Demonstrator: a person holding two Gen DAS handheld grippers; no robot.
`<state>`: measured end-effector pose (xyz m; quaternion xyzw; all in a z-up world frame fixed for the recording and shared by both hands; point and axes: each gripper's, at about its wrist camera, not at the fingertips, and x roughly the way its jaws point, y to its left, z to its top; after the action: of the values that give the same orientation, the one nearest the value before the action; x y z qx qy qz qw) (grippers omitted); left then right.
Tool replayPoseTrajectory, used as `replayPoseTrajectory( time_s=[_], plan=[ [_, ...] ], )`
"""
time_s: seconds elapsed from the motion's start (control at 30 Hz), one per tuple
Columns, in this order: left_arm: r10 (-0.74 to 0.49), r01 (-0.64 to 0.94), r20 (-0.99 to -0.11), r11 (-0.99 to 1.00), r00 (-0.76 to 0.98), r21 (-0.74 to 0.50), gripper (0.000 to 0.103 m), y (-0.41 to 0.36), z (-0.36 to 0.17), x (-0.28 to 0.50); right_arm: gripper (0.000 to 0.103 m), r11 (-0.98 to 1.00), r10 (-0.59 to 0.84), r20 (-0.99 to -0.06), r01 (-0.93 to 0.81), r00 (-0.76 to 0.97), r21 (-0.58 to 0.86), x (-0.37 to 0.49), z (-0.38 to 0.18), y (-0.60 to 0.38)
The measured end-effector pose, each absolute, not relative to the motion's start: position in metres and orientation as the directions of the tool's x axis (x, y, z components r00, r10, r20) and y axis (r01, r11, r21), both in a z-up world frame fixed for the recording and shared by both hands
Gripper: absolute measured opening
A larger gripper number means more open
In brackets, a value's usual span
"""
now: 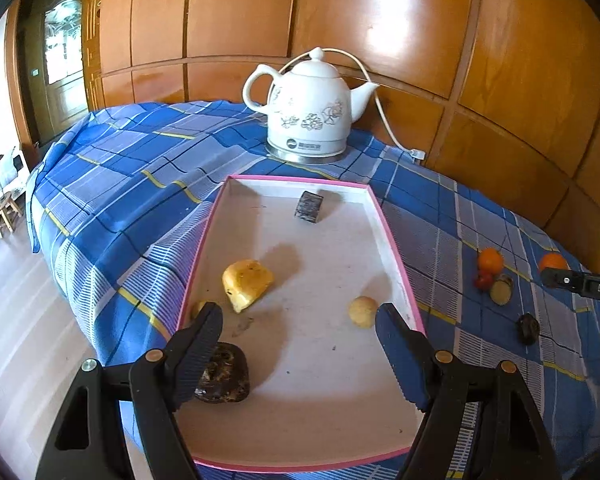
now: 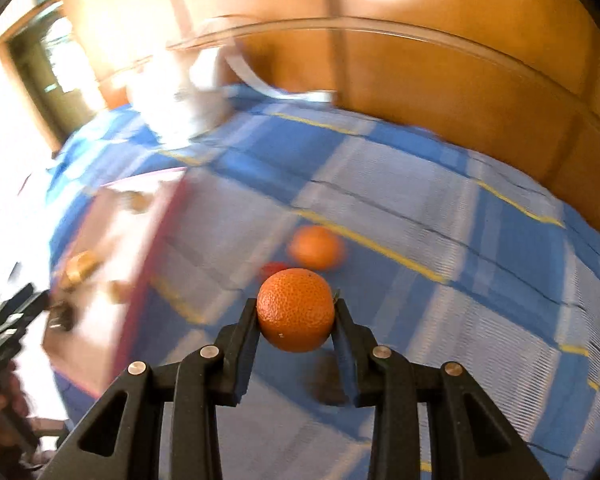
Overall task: Organize fruits
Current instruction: 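Carry the mandarin with the right tool into the tray and release it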
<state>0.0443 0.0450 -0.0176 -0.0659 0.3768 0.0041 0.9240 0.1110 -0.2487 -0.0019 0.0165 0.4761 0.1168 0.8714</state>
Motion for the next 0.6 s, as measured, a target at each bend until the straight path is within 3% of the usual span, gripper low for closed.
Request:
replayPoseTrajectory(
  time_s=[0.27, 0.6],
  plan=[
    [-0.028, -0.096, -0.696, 0.986, 0.717, -0.138, 0.079, 0.064, -0.020, 0.041, 0.035, 0.897, 0.391, -0.819, -0.373, 0.420, 0.237, 0.136, -0.010, -0.130],
    [-0.038, -0.109, -0.709, 0.981, 0.704, -0.160, 0.079, 0.076, -0.029, 0.041, 0.036, 0.902, 0.389, -0.846, -0.335, 0.365, 0.271, 0.186, -0.046, -0.072]
  ],
)
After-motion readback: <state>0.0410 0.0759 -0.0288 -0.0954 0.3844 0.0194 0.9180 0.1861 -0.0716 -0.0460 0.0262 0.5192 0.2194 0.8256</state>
